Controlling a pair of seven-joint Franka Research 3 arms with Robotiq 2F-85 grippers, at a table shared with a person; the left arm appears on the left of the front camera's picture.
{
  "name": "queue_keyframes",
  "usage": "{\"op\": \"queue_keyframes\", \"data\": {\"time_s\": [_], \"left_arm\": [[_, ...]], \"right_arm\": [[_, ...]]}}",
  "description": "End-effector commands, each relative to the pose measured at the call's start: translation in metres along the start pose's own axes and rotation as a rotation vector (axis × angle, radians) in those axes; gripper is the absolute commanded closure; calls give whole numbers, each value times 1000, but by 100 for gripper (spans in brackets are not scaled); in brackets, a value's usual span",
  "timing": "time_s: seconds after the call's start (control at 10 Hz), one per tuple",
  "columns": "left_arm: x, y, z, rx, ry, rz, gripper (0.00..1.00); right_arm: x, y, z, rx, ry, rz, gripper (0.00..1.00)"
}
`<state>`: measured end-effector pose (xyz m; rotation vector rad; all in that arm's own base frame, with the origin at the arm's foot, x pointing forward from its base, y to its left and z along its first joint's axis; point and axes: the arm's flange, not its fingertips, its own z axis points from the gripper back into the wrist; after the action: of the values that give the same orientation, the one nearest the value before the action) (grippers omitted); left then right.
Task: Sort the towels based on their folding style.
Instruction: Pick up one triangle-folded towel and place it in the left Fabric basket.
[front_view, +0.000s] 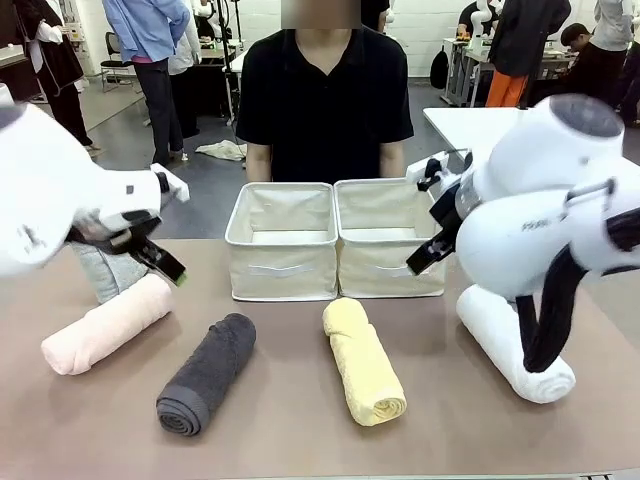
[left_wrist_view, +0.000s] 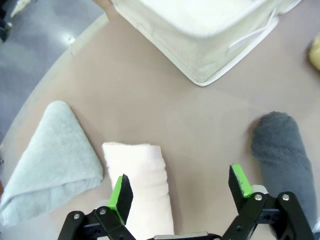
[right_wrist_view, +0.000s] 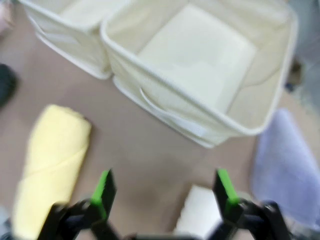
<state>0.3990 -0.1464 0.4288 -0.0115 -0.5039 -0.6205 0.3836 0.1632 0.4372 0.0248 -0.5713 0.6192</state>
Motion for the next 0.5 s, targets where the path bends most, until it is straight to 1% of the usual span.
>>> {"op": "queue_keyframes", "data": {"time_s": [0.0,0.1,0.2,0.3,0.4], "left_arm": [[21,0,78,19,11,-58,0],[27,-5,108,73,15,-76,0],[37,-10,140,72,47,-105,0],[47,-16,161,84,68,-119,0],[47,-23,179,102,68,-122,0]], "right_arm": [[14,11,73,-34,83,-26,0],[16,16,109,-75,71,-34,0],[21,21,151,-91,69,-40,0],[24,23,182,-120,39,-72,0],[24,25,204,-137,14,-88,0]]}}
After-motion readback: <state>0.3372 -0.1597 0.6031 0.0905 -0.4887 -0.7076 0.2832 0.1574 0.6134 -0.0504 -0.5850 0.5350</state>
